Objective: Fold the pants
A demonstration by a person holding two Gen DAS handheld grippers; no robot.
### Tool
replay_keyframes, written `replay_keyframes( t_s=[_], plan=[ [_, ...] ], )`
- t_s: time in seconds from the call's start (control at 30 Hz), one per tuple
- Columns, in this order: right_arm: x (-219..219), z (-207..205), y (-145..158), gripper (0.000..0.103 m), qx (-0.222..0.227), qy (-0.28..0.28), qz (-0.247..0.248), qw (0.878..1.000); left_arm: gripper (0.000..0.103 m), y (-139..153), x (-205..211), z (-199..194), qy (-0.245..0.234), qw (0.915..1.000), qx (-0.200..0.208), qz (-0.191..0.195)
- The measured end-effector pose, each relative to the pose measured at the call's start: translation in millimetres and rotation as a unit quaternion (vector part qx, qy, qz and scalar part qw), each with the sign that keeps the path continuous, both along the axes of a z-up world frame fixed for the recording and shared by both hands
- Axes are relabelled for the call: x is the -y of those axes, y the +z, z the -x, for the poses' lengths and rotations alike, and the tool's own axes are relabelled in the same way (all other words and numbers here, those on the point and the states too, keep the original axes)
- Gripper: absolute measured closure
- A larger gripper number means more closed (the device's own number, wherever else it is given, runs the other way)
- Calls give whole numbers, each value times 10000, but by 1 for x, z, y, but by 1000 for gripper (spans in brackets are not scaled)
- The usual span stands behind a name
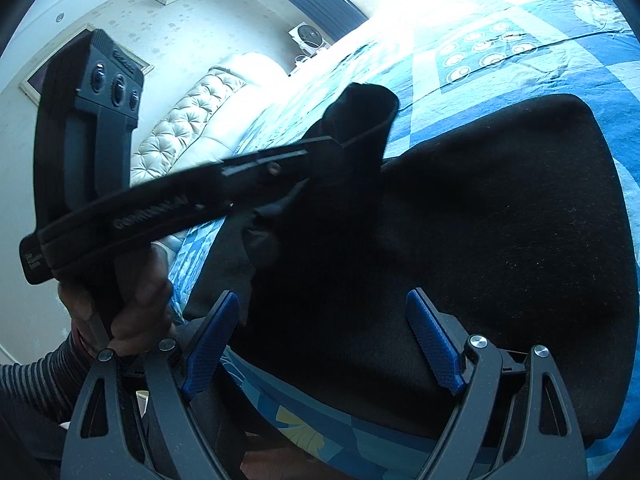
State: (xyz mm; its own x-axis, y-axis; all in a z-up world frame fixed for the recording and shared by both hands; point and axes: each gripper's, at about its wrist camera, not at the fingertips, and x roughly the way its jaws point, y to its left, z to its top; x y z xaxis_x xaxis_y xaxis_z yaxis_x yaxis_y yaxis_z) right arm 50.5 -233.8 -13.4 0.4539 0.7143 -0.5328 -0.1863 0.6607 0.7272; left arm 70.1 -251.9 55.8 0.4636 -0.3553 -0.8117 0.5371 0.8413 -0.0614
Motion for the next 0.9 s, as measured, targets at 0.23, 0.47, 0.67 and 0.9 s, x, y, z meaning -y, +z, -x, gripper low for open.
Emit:
replay_keyframes(
  t_s=[0.23,0.47,0.67,0.9],
  plan=[
    [1,1,1,18,-5,24,-12,10000,42,60,-14,27,-432,9944,713,657],
    [14,-5,1,19,-275,-165,-528,9981,27,51,-92,40,370,9941,777,663],
    [39,-29,-3,19,-804,-691,-1366,9849,27,14,-181,37,1405,9872,582,471],
    [5,-67,-13,67,-1207,-376,-382,9912,27,-4,-225,25,2003,9761,305,784]
  ],
)
